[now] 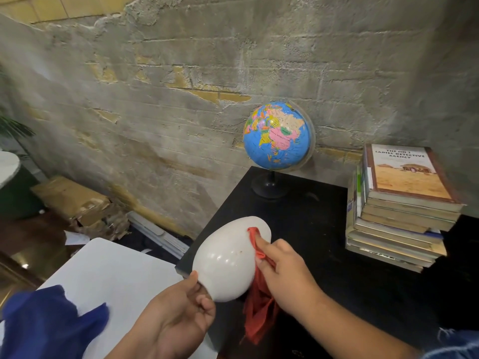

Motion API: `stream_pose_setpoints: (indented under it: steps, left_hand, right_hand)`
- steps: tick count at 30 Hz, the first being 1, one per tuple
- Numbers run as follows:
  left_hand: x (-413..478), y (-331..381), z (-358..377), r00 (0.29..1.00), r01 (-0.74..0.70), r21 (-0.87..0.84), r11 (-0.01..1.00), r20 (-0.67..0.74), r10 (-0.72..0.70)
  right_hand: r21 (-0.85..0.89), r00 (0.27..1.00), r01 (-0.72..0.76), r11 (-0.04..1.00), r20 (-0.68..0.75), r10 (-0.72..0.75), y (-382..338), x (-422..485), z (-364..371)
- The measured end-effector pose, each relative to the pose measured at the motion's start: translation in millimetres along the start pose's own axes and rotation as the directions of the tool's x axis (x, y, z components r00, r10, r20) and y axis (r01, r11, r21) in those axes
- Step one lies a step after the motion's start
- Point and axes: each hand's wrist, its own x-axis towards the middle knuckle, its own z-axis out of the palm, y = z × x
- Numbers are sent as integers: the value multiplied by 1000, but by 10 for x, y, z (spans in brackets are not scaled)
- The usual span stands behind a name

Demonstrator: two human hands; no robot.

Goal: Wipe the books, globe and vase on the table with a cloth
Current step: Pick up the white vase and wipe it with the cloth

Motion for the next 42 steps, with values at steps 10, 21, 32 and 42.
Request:
stream_pose_setpoints:
  steps: [10,21,32,42]
  left_hand:
    - [-37,-79,63,999,34,-125,992,-9,-35]
    - [-43,-125,111,1000,4,-102,995,19,-2]
    - [21,-245,47,988,-155,149,977,8,156]
    - [210,-144,-162,775,-455,826,334,182,606]
  right_hand:
    - [-115,998,67,991,19,-66,-64,-78,-43]
    - [-316,984,177,932,46,-171,-224,-148,-127]
    - [-323,992,89,942,113,-55,-324,21,-127]
    - [-85,982,45,995,189,-29,-320,1,-156]
